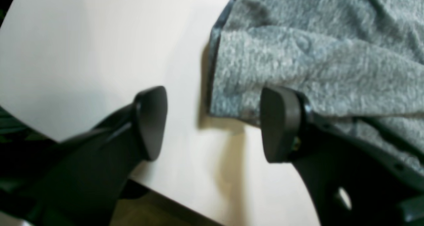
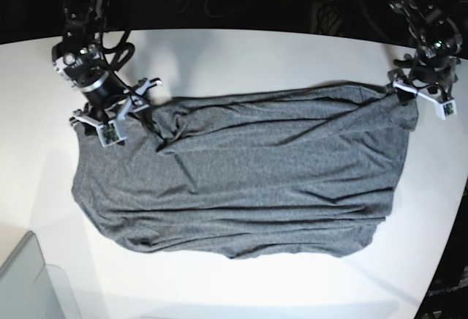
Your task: Layout the t-shirt on the table in an organized manner, then fold the t-shirt properly
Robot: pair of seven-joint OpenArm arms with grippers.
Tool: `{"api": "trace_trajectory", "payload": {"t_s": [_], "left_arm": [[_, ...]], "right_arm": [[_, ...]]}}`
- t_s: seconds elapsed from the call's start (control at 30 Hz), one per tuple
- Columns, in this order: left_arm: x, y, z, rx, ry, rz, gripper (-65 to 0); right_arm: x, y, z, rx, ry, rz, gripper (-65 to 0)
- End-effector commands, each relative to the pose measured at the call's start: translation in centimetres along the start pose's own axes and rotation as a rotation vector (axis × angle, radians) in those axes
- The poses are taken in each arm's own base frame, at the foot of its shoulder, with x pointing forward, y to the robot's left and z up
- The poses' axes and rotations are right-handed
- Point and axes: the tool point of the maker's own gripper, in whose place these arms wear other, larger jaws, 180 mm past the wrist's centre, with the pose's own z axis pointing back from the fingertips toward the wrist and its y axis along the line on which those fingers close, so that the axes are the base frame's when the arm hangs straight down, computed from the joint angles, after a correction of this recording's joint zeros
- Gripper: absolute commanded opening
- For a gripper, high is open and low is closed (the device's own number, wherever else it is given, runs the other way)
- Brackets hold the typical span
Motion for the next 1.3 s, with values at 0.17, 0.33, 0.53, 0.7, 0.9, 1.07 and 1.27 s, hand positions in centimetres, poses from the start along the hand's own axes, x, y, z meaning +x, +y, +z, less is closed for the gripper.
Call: {"api": "trace_trajectory", "payload": {"t_s": [0.17, 0.33, 0.53, 0.7, 0.9, 1.07, 1.27], "left_arm": [[1.1, -0.3, -0.8, -0.012, -0.029, 0.033, -22.2], [0.9, -1.4, -1.6, -0.073, -0.026, 0.102, -22.2], [-0.6, -1.8, -2.5, -0.098, 0.017, 0.140, -22.2], [-0.1, -2.0, -2.5, -0.099, -0.032, 0.139, -22.4], [-1.5, -1.7, -3.3, -0.096, 0.008, 0.155, -30.6], [-1.6, -1.9, -3.4, -0.104, 0.012, 0.159, -39.6], [-0.4, -1.6, -3.6, -0.102, -0.010, 0.149, -41.7]], "right_arm": [[1.0, 0.1, 0.4, 0.002, -0.045, 0.004, -24.2], [0.3, 0.1, 0.7, 0.005, -0.027, 0.011, -22.7], [-0.2, 0.2, 0.9, 0.007, -0.017, 0.008, -22.7], [-0.3, 0.2, 0.9, 0.008, -0.014, 0.007, -22.7], [-1.1, 2.2, 0.9, 0.073, 0.011, 0.045, -22.5], [-1.0, 3.2, 0.7, 0.112, 0.014, 0.080, -22.4], [-2.1, 2.3, -0.4, 0.113, 0.049, 0.085, -22.4]]}}
